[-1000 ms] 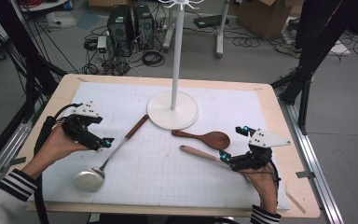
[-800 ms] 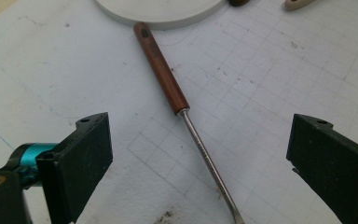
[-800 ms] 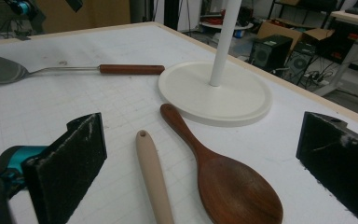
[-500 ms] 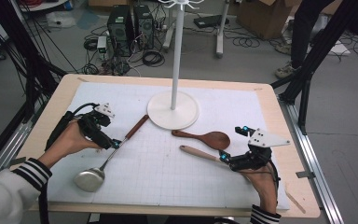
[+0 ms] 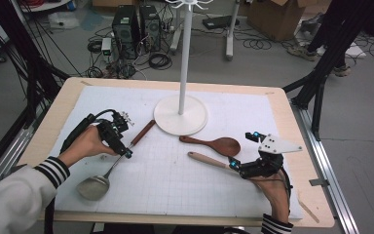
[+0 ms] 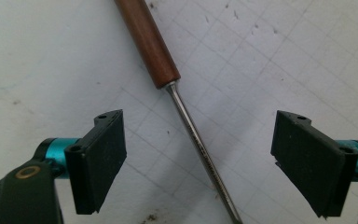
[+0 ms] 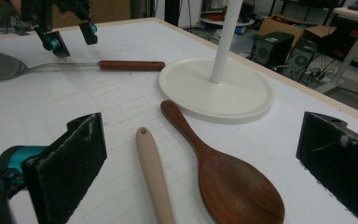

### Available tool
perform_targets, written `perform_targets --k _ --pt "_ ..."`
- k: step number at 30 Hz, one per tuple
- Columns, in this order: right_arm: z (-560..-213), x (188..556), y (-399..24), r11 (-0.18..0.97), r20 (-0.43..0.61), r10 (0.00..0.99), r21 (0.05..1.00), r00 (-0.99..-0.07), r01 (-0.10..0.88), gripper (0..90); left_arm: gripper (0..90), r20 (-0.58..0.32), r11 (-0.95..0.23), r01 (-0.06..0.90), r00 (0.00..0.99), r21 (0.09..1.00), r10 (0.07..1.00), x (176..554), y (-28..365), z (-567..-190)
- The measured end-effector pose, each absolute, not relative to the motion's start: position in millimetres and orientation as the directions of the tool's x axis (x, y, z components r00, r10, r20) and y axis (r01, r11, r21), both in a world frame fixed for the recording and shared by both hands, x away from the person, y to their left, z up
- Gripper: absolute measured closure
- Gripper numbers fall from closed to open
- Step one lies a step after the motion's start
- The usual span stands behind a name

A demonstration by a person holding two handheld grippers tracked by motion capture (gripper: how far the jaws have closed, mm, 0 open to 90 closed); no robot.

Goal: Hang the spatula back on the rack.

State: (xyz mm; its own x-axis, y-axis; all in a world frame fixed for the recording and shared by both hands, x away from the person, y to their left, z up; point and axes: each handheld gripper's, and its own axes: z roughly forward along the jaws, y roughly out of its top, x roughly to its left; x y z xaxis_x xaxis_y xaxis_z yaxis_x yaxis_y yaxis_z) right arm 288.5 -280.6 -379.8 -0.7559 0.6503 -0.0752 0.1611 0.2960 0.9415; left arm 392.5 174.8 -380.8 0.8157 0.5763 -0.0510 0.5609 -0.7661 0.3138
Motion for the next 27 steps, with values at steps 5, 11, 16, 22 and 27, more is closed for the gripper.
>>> perform_targets --k 5,11,16,22,27 --pt "-380 288 -281 0.292 -0.074 0.649 0.943 -0.757 0.158 0.7 25.7 -0.074 -0.754 0.602 0.792 0.263 0.606 398 168 -384" --pt "-379 288 -282 0.290 -0.073 0.649 0.944 -0.757 0.157 0.7 31.5 -0.093 -0.745 0.629 0.774 0.221 0.626 403 166 -388" --pt "-379 288 -281 0.293 -0.074 0.647 0.943 -0.759 0.157 0.7 41.4 -0.103 -0.730 0.658 0.751 0.185 0.652 407 164 -390" --pt "-379 288 -281 0.292 -0.075 0.647 0.944 -0.758 0.156 0.7 52.7 -0.116 -0.708 0.689 0.724 0.153 0.680 410 162 -394" --pt "-379 289 -281 0.292 -0.077 0.647 0.944 -0.759 0.153 0.7 60.8 -0.114 -0.692 0.711 0.703 0.125 0.702 412 161 -396"
